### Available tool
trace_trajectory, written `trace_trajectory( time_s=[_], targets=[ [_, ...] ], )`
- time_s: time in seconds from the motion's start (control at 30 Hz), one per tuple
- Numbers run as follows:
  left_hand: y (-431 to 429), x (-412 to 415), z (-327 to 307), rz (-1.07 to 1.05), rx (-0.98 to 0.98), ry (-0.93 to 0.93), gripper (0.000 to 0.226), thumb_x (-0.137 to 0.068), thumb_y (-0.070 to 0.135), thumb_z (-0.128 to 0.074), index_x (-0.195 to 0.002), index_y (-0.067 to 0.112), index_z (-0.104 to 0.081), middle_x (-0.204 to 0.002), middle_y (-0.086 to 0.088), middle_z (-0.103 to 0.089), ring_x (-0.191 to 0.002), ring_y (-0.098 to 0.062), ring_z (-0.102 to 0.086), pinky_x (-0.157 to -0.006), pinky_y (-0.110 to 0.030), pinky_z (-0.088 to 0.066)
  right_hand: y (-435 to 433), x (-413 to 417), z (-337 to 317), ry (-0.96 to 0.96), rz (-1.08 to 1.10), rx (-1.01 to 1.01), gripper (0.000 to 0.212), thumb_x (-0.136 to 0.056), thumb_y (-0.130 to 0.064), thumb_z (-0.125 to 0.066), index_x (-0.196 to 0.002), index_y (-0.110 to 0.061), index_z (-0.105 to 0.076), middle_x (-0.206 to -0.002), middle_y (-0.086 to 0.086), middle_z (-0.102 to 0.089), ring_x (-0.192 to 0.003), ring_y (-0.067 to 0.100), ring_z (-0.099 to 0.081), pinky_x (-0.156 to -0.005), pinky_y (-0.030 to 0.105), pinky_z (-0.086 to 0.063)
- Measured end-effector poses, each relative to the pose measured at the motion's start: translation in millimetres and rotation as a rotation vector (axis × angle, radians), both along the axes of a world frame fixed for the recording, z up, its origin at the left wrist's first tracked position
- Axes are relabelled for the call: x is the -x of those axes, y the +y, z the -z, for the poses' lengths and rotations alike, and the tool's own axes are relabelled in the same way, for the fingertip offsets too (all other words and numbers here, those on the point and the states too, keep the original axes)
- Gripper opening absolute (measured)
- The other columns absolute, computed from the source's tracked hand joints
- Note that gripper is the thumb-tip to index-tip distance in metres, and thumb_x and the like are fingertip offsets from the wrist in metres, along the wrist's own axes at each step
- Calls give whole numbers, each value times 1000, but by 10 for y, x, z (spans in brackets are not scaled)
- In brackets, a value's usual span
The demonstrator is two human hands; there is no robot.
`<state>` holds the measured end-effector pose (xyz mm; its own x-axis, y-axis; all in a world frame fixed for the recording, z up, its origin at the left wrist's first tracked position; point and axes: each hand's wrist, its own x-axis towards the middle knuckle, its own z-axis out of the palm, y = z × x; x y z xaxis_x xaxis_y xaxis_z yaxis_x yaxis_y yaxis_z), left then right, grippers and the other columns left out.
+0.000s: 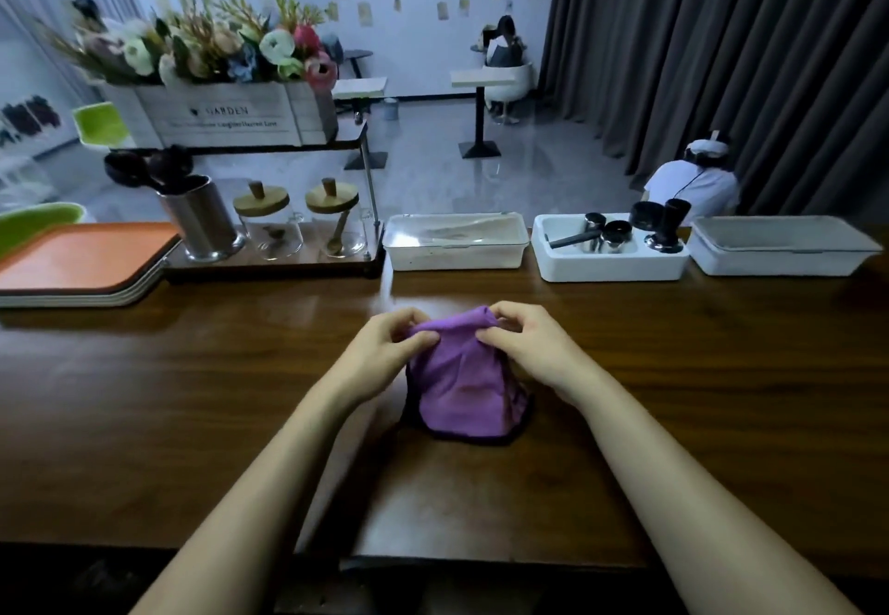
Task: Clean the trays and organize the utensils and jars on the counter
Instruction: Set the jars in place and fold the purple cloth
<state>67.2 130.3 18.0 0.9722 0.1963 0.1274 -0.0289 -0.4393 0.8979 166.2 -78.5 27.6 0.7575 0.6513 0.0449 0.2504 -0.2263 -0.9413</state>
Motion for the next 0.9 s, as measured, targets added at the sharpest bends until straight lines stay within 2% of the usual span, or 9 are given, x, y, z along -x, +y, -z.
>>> trace_trajectory(
  time_s=[0.13,0.27,0.37,0.43,0.53,0.63,0.73,0.8,0.9],
  targets=[
    [-106,-204,-452,-77,-76,-195,3,-92,25,-70,-90,26,-68,-78,3,-69,-71,-13,-64,-65,-32,-51,-35,-167,-463,-71,88,-145,13,-93,-8,-66,-99,-18,-72,-85,0,-70,-74,3,-63,-67,15,-47],
    [-213,-217,-638,-64,-209,-303,13,-94,19,-70,-92,32,-68,-81,13,-69,-73,-6,-64,-63,-21,-50,-144,-161,-529,-207,93,-177,24,-91,0,-65,-102,-21,-72,-93,0,-73,-86,5,-67,-77,19,-50],
    [-188,-106,-299,75,-367,-127,21,-91,16,-74,-89,35,-64,-72,30,-63,-68,6,-59,-63,-9,-39,-290,-137,-85,-271,30,134,25,-81,-18,-70,-98,-35,-71,-97,-10,-74,-94,5,-68,-87,34,-54],
    [-197,7,53,141,-442,68,14,-89,21,-76,-87,31,-66,-66,28,-60,-67,4,-55,-63,-12,-36,-387,-38,228,-252,-82,417,18,-78,-40,-70,-95,-41,-69,-96,-13,-73,-94,5,-67,-91,41,-54],
    [-193,69,357,164,-482,157,6,-92,30,-72,-90,25,-68,-68,16,-57,-69,7,-53,-63,-17,-35,-416,87,414,-222,-98,548,30,-81,-63,-63,-87,-34,-69,-83,-9,-69,-79,6,-65,-79,42,-55],
    [-173,-59,387,63,-456,102,12,-96,35,-66,-100,24,-69,-76,12,-62,-72,1,-54,-65,-17,-35,-331,70,365,-185,-40,519,47,-88,-68,-55,-69,-26,-62,-68,-4,-63,-66,10,-61,-64,37,-47],
    [-201,-212,445,-10,-430,103,14,-95,36,-67,-105,28,-70,-89,10,-69,-87,-9,-61,-69,-21,-37,-230,32,391,-176,73,531,54,-92,-66,-50,-64,-21,-59,-62,-2,-60,-61,12,-58,-60,34,-42],
    [-230,-289,521,-52,-404,87,15,-92,37,-70,-105,30,-69,-89,12,-68,-90,-10,-63,-69,-20,-36,-190,27,503,-235,185,553,47,-95,-56,-51,-70,-19,-62,-68,-4,-63,-69,16,-61,-64,35,-47],
    [-253,-335,646,-127,-436,57,22,-87,35,-74,-106,30,-65,-98,15,-63,-92,-9,-62,-72,-24,-38,-170,60,674,-399,315,523,20,-94,-42,-62,-109,-29,-61,-99,-10,-59,-87,13,-59,-76,32,-52]
  ],
)
